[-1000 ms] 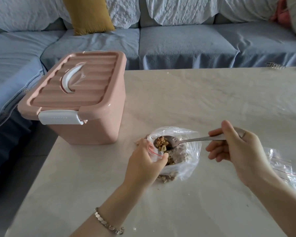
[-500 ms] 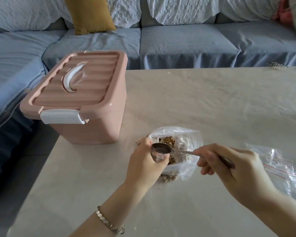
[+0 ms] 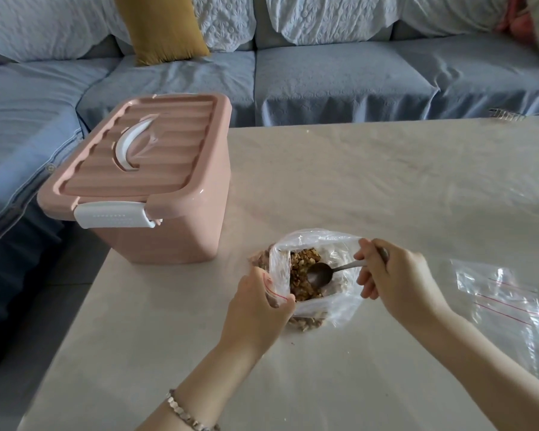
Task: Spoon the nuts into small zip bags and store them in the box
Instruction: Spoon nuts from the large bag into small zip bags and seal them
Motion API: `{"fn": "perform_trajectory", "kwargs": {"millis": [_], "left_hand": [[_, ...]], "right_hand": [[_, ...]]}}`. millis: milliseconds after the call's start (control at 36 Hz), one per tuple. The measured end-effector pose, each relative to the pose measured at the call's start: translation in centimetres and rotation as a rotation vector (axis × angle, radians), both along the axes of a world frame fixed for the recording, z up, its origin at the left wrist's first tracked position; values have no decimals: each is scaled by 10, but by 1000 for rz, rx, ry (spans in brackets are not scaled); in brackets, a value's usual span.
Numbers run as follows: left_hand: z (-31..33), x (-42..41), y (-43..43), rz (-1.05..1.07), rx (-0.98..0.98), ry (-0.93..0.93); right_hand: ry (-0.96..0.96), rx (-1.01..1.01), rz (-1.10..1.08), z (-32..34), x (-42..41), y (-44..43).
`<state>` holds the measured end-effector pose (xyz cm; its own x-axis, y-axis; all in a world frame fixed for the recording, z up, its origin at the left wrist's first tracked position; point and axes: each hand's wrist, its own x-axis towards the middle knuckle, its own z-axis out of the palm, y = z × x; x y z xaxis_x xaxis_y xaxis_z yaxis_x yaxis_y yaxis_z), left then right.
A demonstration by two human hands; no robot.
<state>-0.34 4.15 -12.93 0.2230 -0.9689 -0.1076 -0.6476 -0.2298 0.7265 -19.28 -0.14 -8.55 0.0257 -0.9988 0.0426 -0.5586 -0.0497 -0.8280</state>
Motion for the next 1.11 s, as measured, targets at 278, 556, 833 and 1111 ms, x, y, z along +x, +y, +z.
{"fn": "perform_trajectory", "kwargs": {"millis": [278, 556, 833, 1111], "left_hand": [[-1, 1, -1, 3, 23, 80], [3, 7, 3, 20, -113, 38], [5, -1, -2, -48, -196, 34], [5, -6, -3, -74, -245, -11]], "right_hand": [[-510, 409, -220, -34, 4, 7], [-699, 470, -340, -31, -21, 16], [-629, 311, -318, 16, -37, 0], [-441, 290, -122, 62, -16, -17]]}}
